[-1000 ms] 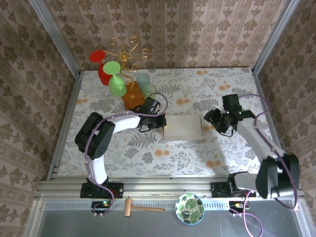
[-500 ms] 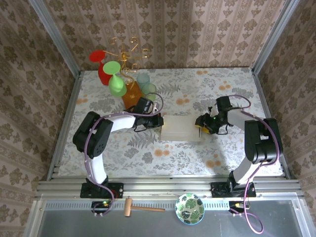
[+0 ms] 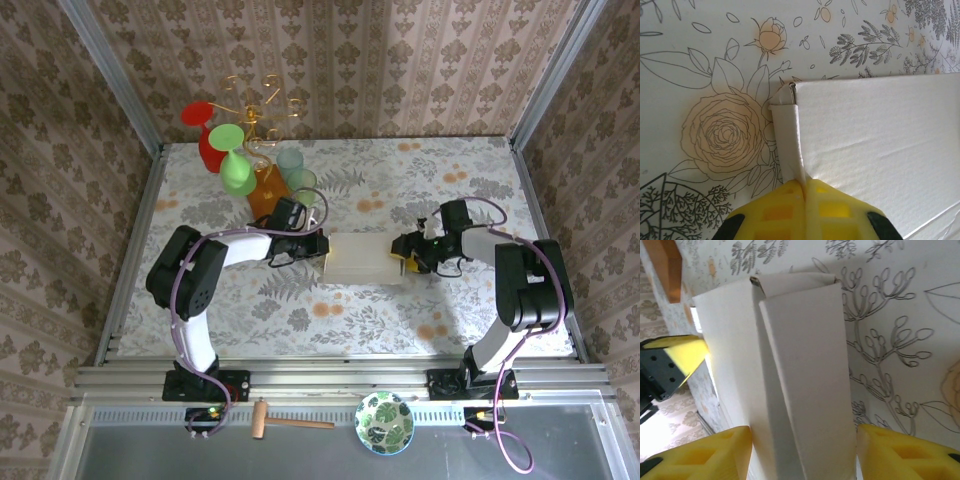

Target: Fold the paper box

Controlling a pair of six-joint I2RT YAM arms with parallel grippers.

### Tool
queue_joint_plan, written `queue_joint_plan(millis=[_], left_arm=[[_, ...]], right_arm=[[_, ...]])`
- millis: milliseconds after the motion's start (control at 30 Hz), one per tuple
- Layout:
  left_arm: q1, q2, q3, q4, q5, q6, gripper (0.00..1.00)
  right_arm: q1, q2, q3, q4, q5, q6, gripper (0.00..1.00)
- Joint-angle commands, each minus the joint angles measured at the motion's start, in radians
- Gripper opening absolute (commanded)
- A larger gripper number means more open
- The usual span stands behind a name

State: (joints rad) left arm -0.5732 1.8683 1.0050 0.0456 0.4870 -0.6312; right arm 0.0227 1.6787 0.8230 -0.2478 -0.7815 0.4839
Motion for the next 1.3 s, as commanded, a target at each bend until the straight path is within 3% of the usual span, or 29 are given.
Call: queue_joint_plan(millis=[0,200,400,533,600,767,1033,1267], left_arm=[[0.026,0.069,-0.066,-0.133,-0.111,0.023,0.0],[0.026,0.076,-0.067,-0.094,-0.1,-0.011,0.0],[0.026,0.049,-0.047,-0.089,-0.097,-0.022,0.01],[0.027,-0.002,-0.033,-0.076,-0.091,-0.049,0.09],[0.027,-0.034,-0.03,-0.068,-0.085,-0.07,0.18],[0.028,-0.165,-0.049,-0.024,-0.107,-0.126,0.33],[0.048,-0.392,-0.108,-0.03,-0.23,-0.243,0.37],[0.109,-0.497,-0.198,-0.026,-0.184,-0.411,0.4]], right_arm=[[0.004,0.01,-0.015,0.11,-0.104,0.078,0.58],[0.044,0.015,-0.02,0.199,-0.12,0.166,0.58],[0.054,0.026,-0.038,0.278,-0.114,0.245,0.51],[0.054,0.02,-0.024,0.265,-0.102,0.271,0.47],[0.054,0.017,-0.023,0.271,-0.1,0.29,0.46],[0.048,0.009,0.002,0.24,-0.087,0.331,0.41],[0.036,0.017,0.065,0.152,-0.128,0.434,0.37],[0.029,-0.008,0.102,0.003,-0.179,0.585,0.33]])
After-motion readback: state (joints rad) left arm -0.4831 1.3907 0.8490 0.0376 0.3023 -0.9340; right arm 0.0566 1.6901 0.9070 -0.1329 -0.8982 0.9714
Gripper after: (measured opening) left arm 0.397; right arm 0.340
